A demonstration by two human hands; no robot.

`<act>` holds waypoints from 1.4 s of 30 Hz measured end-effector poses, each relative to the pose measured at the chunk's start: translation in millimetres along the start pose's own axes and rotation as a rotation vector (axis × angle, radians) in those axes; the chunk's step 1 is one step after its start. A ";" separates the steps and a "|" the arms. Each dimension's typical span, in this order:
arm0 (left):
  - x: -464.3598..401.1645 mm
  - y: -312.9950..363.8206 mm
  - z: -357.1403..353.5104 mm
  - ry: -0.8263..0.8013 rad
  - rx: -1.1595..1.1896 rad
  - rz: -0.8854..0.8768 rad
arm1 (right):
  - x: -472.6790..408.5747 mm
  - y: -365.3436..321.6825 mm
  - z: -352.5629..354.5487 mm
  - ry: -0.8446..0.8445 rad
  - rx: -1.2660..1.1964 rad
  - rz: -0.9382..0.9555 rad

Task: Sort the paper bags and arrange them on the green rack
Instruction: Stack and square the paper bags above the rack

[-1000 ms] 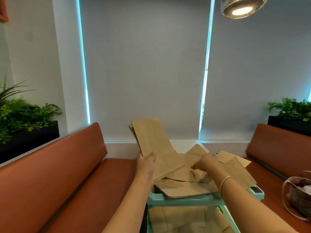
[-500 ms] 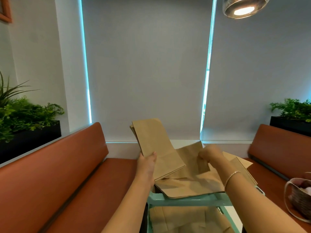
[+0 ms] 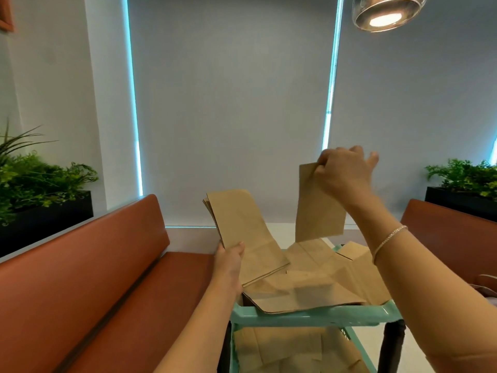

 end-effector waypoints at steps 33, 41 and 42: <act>1.7 -9.9 -0.8 -0.368 -0.263 -0.040 | 36.1 -56.8 -87.1 -0.299 -0.217 -0.031; -3.6 -5.7 1.6 -0.157 -0.167 -0.113 | 62.9 -30.7 -74.2 -0.241 -0.650 -0.430; -4.1 -5.1 2.2 -0.132 -0.142 -0.107 | 73.8 -26.3 -75.7 -0.332 -0.707 -0.481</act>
Point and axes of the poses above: each hand's wrist, its own x-axis away from the middle knuckle, its own z-axis out of the back of the hand, y = z × x, the point moved 1 cm from there along -x, towards the middle knuckle, and after that the axes turned 8 degrees about y, right-handed, at the moved point
